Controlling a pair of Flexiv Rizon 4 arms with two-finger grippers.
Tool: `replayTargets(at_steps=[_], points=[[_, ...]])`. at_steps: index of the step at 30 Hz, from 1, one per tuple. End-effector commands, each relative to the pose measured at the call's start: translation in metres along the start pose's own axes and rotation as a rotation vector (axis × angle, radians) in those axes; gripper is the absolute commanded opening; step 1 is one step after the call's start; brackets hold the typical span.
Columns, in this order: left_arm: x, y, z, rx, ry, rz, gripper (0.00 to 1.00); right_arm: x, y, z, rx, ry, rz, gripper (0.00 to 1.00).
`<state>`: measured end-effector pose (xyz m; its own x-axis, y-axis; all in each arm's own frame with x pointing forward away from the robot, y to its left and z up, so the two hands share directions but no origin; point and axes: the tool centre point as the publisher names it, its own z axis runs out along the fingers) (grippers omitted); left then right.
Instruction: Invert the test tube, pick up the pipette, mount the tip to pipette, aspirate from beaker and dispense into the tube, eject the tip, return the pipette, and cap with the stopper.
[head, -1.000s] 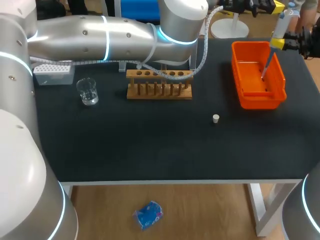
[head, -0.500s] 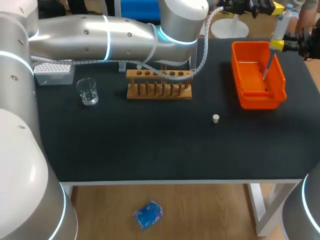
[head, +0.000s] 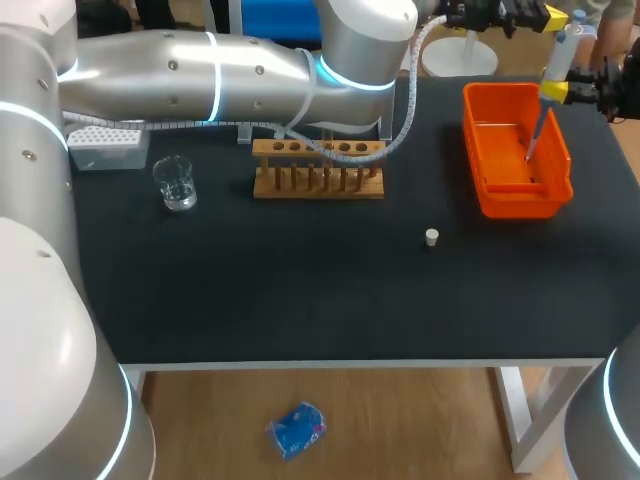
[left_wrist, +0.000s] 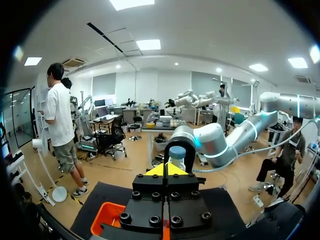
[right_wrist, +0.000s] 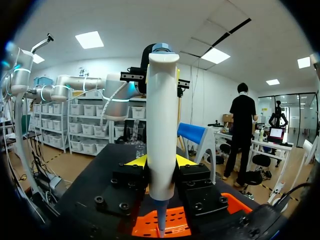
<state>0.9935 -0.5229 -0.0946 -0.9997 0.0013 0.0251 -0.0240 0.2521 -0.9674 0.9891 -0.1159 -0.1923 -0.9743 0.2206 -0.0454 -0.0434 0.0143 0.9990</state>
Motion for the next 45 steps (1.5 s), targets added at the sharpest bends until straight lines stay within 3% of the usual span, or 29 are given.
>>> replayTargets(at_steps=[1, 16, 22, 33, 45], points=[[0.001, 0.014, 0.008, 0.008, -0.002, 0.003, 0.0, -0.003, 0.011, 0.001, 0.001, 0.006, 0.0, 0.0], [0.001, 0.022, 0.01, 0.006, -0.008, -0.007, 0.0, -0.003, 0.011, 0.001, 0.001, 0.006, 0.0, 0.0], [0.0, 0.012, 0.006, 0.007, -0.016, 0.021, 0.0, -0.003, 0.011, 0.001, 0.001, 0.006, 0.0, 0.0], [-0.006, -0.026, -0.018, 0.023, -0.049, 0.134, 0.0, -0.003, 0.011, 0.001, 0.001, 0.006, 0.0, 0.0], [-0.003, -0.024, -0.065, 0.054, -0.118, 0.154, 0.0, -0.003, 0.011, 0.001, 0.001, 0.006, 0.0, 0.0]])
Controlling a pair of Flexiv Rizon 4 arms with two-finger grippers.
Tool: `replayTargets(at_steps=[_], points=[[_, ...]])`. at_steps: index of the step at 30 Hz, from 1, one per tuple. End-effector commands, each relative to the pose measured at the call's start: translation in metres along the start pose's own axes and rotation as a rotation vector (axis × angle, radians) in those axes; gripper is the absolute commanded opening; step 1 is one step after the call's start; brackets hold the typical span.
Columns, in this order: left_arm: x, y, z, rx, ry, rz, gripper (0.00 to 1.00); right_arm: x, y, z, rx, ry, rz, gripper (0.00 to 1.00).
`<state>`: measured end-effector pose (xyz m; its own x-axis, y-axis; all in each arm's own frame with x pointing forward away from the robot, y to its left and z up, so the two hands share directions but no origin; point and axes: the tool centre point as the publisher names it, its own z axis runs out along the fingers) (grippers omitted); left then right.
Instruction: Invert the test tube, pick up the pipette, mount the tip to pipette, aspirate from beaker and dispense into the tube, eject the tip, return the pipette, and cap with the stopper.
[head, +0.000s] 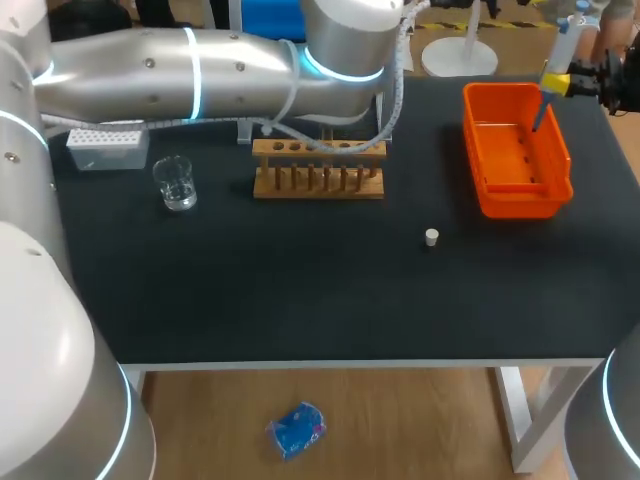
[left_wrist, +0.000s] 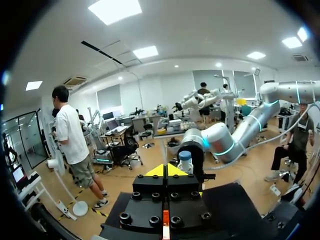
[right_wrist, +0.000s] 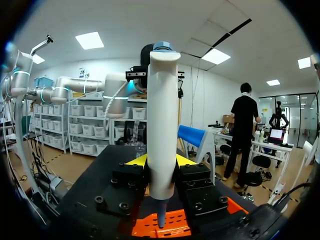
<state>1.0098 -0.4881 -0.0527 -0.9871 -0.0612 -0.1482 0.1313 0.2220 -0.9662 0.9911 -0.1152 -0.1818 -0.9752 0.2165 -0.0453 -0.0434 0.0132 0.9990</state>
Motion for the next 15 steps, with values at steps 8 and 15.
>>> replayTargets(at_steps=[8, 15], points=[[0.025, 0.008, -0.052, 0.008, -0.024, 0.005, 0.0, 0.001, 0.003, 0.0, -0.003, 0.007, -0.006, 0.0], [0.05, 0.015, -0.096, 0.011, -0.037, -0.027, 0.0, 0.021, 0.029, 0.013, -0.024, 0.045, -0.052, 0.0]])
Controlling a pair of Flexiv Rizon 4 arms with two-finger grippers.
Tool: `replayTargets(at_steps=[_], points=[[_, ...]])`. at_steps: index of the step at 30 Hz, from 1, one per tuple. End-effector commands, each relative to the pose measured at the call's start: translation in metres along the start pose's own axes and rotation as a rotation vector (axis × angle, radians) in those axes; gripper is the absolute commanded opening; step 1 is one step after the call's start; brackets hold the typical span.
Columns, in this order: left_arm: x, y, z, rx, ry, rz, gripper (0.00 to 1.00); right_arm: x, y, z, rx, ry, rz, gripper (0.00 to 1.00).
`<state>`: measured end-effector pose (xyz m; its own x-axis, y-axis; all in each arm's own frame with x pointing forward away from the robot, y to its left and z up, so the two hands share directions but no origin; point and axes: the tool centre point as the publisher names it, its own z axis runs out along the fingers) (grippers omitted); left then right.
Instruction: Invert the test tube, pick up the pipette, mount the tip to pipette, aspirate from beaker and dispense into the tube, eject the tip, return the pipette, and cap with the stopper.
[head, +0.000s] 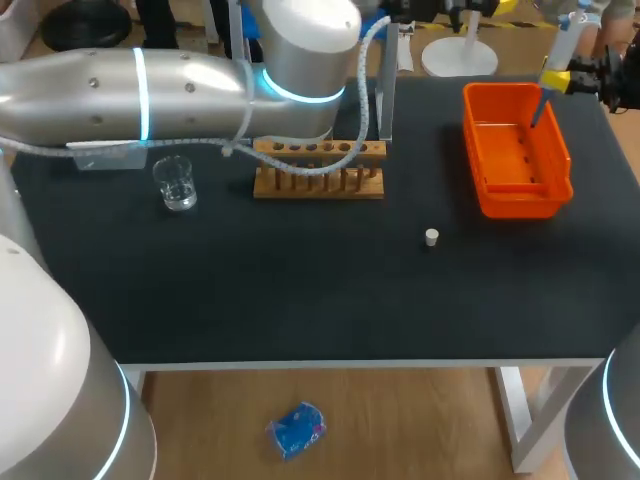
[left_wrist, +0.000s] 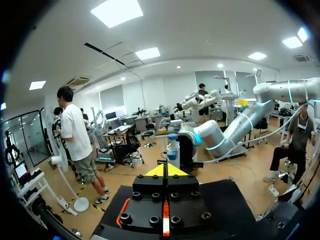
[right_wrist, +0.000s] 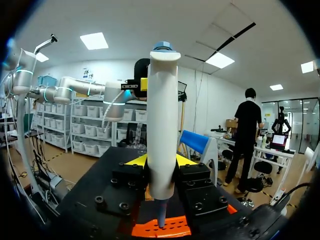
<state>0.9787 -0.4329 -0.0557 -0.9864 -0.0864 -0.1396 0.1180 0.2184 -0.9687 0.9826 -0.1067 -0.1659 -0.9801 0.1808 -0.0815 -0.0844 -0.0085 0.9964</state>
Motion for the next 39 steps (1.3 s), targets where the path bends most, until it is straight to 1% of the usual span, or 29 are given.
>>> replayTargets(at_steps=[1, 2, 5, 6, 7, 8, 9, 10, 27, 28, 31, 35, 39], points=[[0.025, 0.006, -0.047, 0.016, -0.027, -0.019, 0.0, 0.014, 0.017, 0.011, 0.002, 0.008, -0.017, 0.0], [0.03, 0.008, -0.055, 0.004, -0.048, -0.021, 0.0, 0.018, 0.021, 0.015, -0.014, 0.013, -0.019, 0.0], [0.042, 0.014, -0.07, -0.006, -0.069, -0.033, 0.0, 0.032, 0.033, 0.026, -0.026, 0.024, -0.024, 0.0], [0.046, 0.015, -0.072, -0.004, -0.068, -0.035, 0.15, 0.038, 0.035, 0.03, -0.03, 0.028, -0.019, 0.0], [0.049, 0.016, -0.073, 0.0, -0.084, -0.041, 0.47, 0.044, 0.037, 0.034, -0.029, 0.036, -0.018, 0.0], [0.051, 0.017, -0.073, -0.005, -0.087, -0.042, 1.0, 0.05, 0.04, 0.036, -0.04, 0.053, -0.014, 0.0], [0.053, 0.018, -0.072, -0.004, -0.082, -0.042, 1.0, 0.054, 0.042, 0.037, -0.031, 0.062, -0.019, 0.0], [0.055, 0.019, -0.069, -0.005, -0.073, -0.045, 1.0, 0.054, 0.042, 0.037, -0.031, 0.062, -0.019, 0.0], [0.055, 0.019, -0.069, -0.005, -0.073, -0.045, 1.0, 0.054, 0.042, 0.037, -0.031, 0.062, -0.019, 0.0], [0.055, 0.017, -0.071, 0.007, -0.063, -0.053, 1.0, 0.054, 0.042, 0.037, -0.031, 0.062, -0.019, 0.0], [0.06, 0.016, -0.086, 0.0, -0.082, -0.068, 1.0, 0.069, 0.039, 0.049, -0.049, 0.069, -0.009, 0.0], [0.072, 0.019, -0.118, 0.02, -0.114, -0.099, 1.0, 0.092, 0.034, 0.067, -0.085, 0.095, 0.009, 0.0], [0.084, 0.025, -0.149, 0.041, -0.148, -0.118, 1.0, 0.11, 0.03, 0.084, -0.097, 0.118, 0.028, 0.0]])
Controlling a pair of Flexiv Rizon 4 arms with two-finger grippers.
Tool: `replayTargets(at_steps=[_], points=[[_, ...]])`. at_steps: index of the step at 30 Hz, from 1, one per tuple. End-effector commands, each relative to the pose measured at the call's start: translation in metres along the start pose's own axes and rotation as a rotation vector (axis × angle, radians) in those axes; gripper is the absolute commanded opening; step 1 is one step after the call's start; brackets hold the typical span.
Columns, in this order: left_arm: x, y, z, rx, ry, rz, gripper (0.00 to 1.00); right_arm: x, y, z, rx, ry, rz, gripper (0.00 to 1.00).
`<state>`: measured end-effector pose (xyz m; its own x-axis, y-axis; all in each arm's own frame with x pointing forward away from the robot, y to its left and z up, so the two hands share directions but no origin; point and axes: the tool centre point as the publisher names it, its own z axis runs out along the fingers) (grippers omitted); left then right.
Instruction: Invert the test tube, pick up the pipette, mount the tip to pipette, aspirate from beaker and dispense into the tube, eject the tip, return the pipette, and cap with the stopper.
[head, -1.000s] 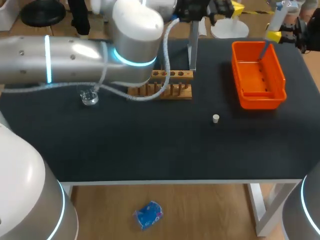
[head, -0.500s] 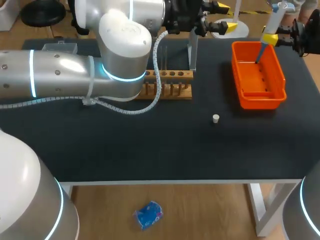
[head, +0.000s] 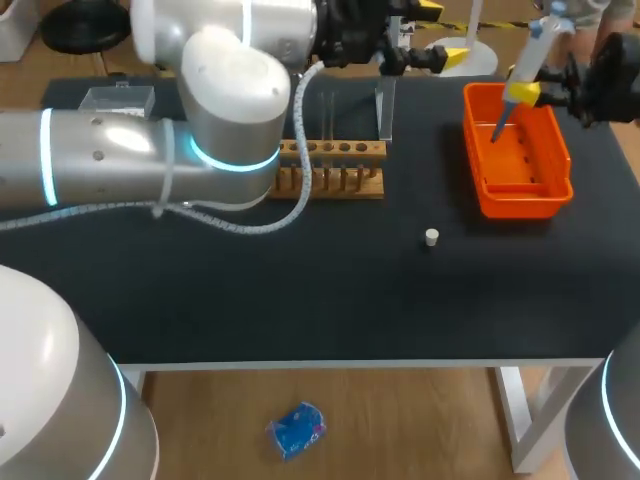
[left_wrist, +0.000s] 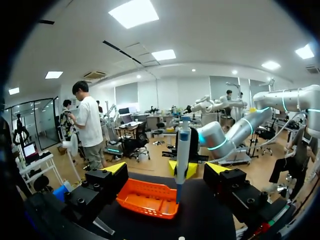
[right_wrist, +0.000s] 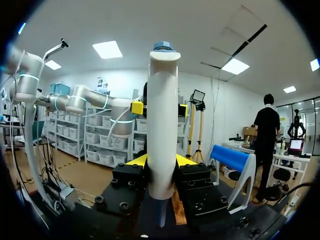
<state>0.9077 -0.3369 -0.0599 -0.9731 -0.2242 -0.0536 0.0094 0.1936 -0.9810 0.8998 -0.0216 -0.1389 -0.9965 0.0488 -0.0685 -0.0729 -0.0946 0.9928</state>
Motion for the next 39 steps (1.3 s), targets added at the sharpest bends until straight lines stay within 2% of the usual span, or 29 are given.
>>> replayTargets(at_steps=[1, 12, 17, 24, 29, 35, 39], points=[[0.017, 0.012, -0.058, 0.033, -0.03, -0.009, 1.0, 0.017, -0.007, 0.02, -0.001, -0.004, 0.011, 0.0], [0.033, 0.042, -0.117, 0.092, -0.092, -0.04, 1.0, 0.055, -0.024, 0.075, 0.025, 0.091, 0.045, 0.0], [0.035, 0.058, -0.134, 0.131, -0.053, -0.037, 1.0, 0.065, -0.035, 0.097, 0.039, 0.115, 0.057, 0.0], [0.027, 0.075, -0.157, 0.154, -0.016, -0.01, 1.0, 0.077, -0.05, 0.124, 0.044, 0.132, 0.083, 0.0], [0.017, 0.083, -0.17, 0.161, -0.022, -0.006, 1.0, 0.085, -0.058, 0.141, 0.049, 0.158, 0.097, 0.0], [0.009, 0.096, -0.176, 0.15, -0.061, -0.027, 1.0, 0.087, -0.066, 0.152, 0.062, 0.191, 0.098, 0.0], [0.009, 0.096, -0.176, 0.15, -0.061, -0.027, 1.0, 0.087, -0.066, 0.152, 0.062, 0.191, 0.098, 0.0]])
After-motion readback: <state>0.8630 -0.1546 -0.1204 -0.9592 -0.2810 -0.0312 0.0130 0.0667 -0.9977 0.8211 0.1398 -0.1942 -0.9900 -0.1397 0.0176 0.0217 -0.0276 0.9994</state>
